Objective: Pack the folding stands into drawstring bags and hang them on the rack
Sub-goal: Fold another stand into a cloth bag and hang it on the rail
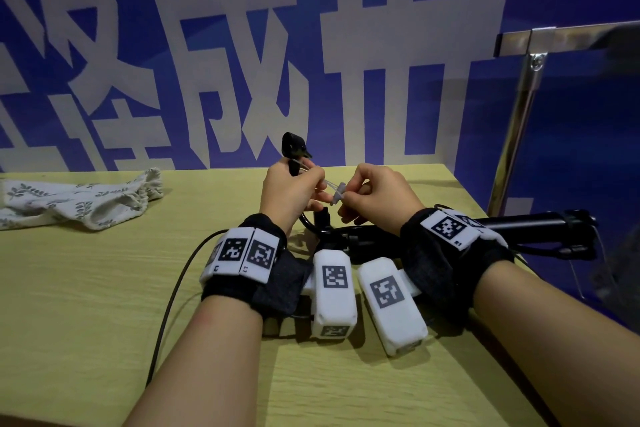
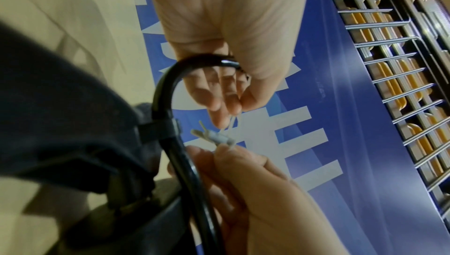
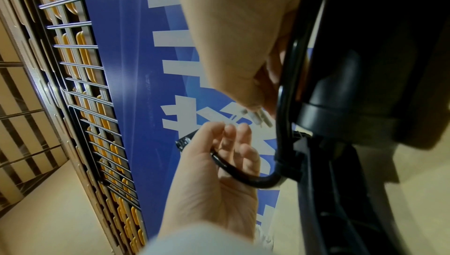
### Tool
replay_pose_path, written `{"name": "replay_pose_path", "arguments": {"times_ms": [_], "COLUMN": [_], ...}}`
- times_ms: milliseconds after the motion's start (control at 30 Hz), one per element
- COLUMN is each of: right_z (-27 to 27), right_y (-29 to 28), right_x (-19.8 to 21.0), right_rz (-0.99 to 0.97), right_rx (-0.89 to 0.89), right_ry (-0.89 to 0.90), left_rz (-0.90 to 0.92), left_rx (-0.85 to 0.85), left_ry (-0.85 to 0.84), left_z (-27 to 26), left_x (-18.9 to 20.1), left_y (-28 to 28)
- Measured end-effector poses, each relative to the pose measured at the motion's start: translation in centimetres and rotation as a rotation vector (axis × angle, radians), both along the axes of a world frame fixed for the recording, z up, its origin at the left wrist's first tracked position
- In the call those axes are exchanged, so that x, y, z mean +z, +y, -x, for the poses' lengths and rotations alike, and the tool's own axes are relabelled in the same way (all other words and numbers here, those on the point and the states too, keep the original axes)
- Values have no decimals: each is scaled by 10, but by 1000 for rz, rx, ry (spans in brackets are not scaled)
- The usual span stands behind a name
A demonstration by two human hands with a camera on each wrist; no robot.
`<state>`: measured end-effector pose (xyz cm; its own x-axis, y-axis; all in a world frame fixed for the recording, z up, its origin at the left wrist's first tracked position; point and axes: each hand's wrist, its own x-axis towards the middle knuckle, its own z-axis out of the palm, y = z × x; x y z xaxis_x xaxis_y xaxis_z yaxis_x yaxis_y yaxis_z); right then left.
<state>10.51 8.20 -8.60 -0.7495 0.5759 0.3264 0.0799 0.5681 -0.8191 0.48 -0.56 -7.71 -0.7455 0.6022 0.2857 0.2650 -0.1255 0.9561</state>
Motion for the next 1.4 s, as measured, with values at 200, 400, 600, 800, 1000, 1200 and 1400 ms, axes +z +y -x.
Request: {"name": "replay_pose_path", "arguments": {"times_ms": [200, 400, 600, 800, 1000, 1200, 1400], "right_z": [-1, -1, 1, 2, 0, 3, 4], "right_y": [0, 0, 1, 1, 1, 4, 3], "right_x": [0, 1, 0, -1, -3, -5, -4], "right_rz": [45, 66, 69, 86, 43, -66, -46], "right_rx": [1, 18, -19, -44, -62, -57, -47], "right_ry": [49, 107, 116, 133, 205, 178, 151], "left_rz": [91, 177, 170, 117, 144, 113, 70], "left_rx": [14, 24, 91, 95, 37, 28, 90], "left_ry": [56, -32, -55, -189, -125, -73, -67], "left_z": [2, 4, 3, 1, -2, 2, 11], "left_x": [1, 1, 2, 2, -1, -8, -11], "left_y": [-5, -8, -6, -7, -3, 4, 8]}}
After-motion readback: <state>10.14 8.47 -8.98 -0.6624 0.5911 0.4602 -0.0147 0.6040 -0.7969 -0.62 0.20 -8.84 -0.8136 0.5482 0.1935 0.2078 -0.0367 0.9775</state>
